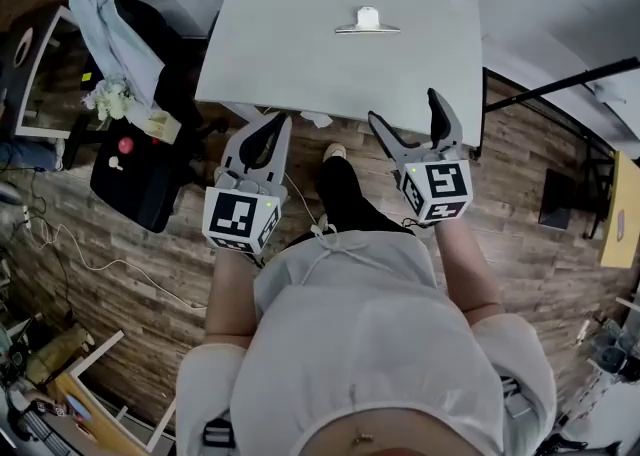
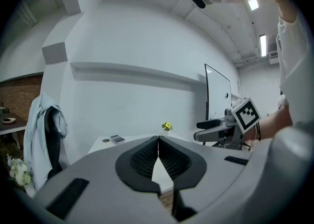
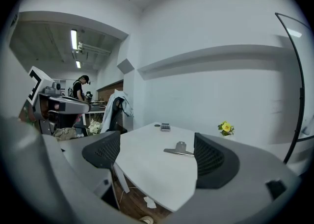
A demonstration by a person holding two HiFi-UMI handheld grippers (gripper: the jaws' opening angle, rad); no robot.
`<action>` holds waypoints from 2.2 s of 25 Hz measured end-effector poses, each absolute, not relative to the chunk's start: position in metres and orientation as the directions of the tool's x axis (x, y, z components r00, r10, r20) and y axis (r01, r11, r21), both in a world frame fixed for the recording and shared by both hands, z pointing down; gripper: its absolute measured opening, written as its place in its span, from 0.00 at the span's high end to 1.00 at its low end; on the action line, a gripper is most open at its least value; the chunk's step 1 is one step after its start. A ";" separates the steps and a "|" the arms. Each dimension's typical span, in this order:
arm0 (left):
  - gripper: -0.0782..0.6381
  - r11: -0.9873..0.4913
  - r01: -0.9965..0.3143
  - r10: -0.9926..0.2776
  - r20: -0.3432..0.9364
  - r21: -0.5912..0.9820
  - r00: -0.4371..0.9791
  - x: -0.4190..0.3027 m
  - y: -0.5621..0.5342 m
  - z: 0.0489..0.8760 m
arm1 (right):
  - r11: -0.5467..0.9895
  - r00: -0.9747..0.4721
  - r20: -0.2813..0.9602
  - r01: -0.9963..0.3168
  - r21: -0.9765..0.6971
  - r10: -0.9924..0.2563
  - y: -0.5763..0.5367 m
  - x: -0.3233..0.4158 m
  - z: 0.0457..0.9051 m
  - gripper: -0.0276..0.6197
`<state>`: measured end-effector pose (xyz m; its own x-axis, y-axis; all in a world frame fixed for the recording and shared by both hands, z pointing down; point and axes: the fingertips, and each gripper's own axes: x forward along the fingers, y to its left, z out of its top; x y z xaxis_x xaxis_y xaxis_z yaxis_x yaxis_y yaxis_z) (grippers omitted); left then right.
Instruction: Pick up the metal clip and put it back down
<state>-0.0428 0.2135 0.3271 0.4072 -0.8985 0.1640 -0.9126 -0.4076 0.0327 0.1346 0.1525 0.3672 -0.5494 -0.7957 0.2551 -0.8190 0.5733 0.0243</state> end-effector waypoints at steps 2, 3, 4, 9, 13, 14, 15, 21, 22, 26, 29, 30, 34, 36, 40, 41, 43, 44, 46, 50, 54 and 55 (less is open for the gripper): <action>0.86 -0.410 -0.911 -0.895 0.176 0.032 0.409 -0.046 0.190 0.332 | 0.573 -0.548 0.284 -0.819 0.009 -0.787 0.128 0.130 0.379 0.23; 0.86 -0.412 -0.910 -0.893 0.183 0.035 0.411 -0.047 0.178 0.335 | 0.574 -0.547 0.300 -0.819 0.002 -0.782 0.116 0.128 0.385 0.23; 0.86 -0.414 -0.909 -0.891 0.190 0.037 0.413 -0.048 0.166 0.338 | 0.573 -0.545 0.316 -0.819 -0.004 -0.777 0.103 0.126 0.391 0.23; 0.86 -0.409 -0.911 -0.889 0.206 0.048 0.410 -0.058 0.097 0.347 | 0.570 -0.533 0.383 -0.821 -0.019 -0.755 0.033 0.116 0.415 0.23; 0.86 -0.410 -0.910 -0.882 0.228 0.058 0.412 -0.065 0.046 0.358 | 0.563 -0.513 0.451 -0.826 -0.028 -0.730 -0.019 0.109 0.444 0.23; 0.86 -0.414 -0.908 -0.879 0.235 0.058 0.415 -0.066 0.035 0.363 | 0.559 -0.508 0.470 -0.828 -0.035 -0.722 -0.030 0.108 0.453 0.23; 0.86 -0.417 -0.907 -0.876 0.241 0.059 0.418 -0.067 0.024 0.367 | 0.554 -0.501 0.491 -0.831 -0.043 -0.713 -0.041 0.107 0.462 0.24; 0.86 -0.419 -0.905 -0.868 0.259 0.073 0.423 -0.070 -0.033 0.384 | 0.537 -0.459 0.621 -0.840 -0.072 -0.635 -0.095 0.102 0.513 0.31; 0.86 -0.420 -0.904 -0.866 0.265 0.077 0.424 -0.070 -0.041 0.387 | 0.534 -0.454 0.634 -0.842 -0.075 -0.627 -0.102 0.101 0.521 0.31; 0.86 -0.426 -0.900 -0.850 0.299 0.094 0.434 -0.070 -0.061 0.406 | 0.498 -0.429 0.681 -0.860 -0.109 -0.593 -0.124 0.099 0.549 0.31; 0.86 -0.426 -0.898 -0.838 0.326 0.108 0.437 -0.074 -0.071 0.419 | 0.470 -0.412 0.716 -0.873 -0.133 -0.563 -0.134 0.095 0.570 0.31; 0.86 -0.426 -0.898 -0.835 0.335 0.111 0.437 -0.076 -0.075 0.423 | 0.462 -0.404 0.726 -0.877 -0.133 -0.557 -0.137 0.094 0.576 0.31; 0.86 -0.434 -0.892 -0.819 0.356 0.128 0.450 -0.078 -0.088 0.435 | 0.420 -0.364 0.752 -0.898 -0.128 -0.550 -0.149 0.095 0.593 0.34; 0.86 -0.442 -0.887 -0.810 0.366 0.132 0.458 -0.078 -0.094 0.439 | 0.391 -0.352 0.762 -0.909 -0.141 -0.544 -0.153 0.095 0.598 0.35; 0.86 -0.473 -0.872 -0.793 0.372 0.122 0.482 -0.080 -0.107 0.446 | 0.350 -0.320 0.783 -0.926 -0.140 -0.533 -0.157 0.091 0.606 0.37; 0.86 -0.476 -0.870 -0.790 0.371 0.129 0.488 -0.080 -0.110 0.445 | 0.340 -0.305 0.792 -0.931 -0.132 -0.529 -0.158 0.091 0.609 0.37; 0.86 -0.481 -0.865 -0.784 0.372 0.141 0.497 -0.082 -0.115 0.444 | 0.315 -0.272 0.812 -0.942 -0.115 -0.517 -0.157 0.092 0.615 0.40; 0.86 -0.488 -0.861 -0.780 0.372 0.140 0.503 -0.083 -0.117 0.445 | 0.302 -0.258 0.821 -0.947 -0.110 -0.510 -0.157 0.093 0.618 0.42; 0.86 -0.499 -0.854 -0.770 0.377 0.145 0.514 -0.083 -0.120 0.448 | 0.280 -0.238 0.831 -0.954 -0.104 -0.502 -0.157 0.095 0.621 0.46; 0.86 -0.515 -0.843 -0.745 0.405 0.153 0.529 -0.086 -0.121 0.451 | 0.276 -0.225 0.841 -0.957 -0.095 -0.493 -0.157 0.096 0.621 0.49; 0.86 -0.523 -0.836 -0.741 0.398 0.165 0.542 -0.088 -0.124 0.447 | 0.271 -0.217 0.837 -0.959 -0.086 -0.502 -0.158 0.097 0.621 0.50; 0.86 -0.527 -0.834 -0.744 0.386 0.165 0.546 -0.088 -0.126 0.446 | 0.268 -0.214 0.835 -0.960 -0.083 -0.507 -0.158 0.098 0.621 0.50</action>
<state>-0.0876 -0.1256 0.4456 0.5459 -0.7435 0.3862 -0.8339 -0.5268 0.1646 0.0978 -0.1580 0.6206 -0.2140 -0.5070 0.8349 -0.9598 0.2682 -0.0832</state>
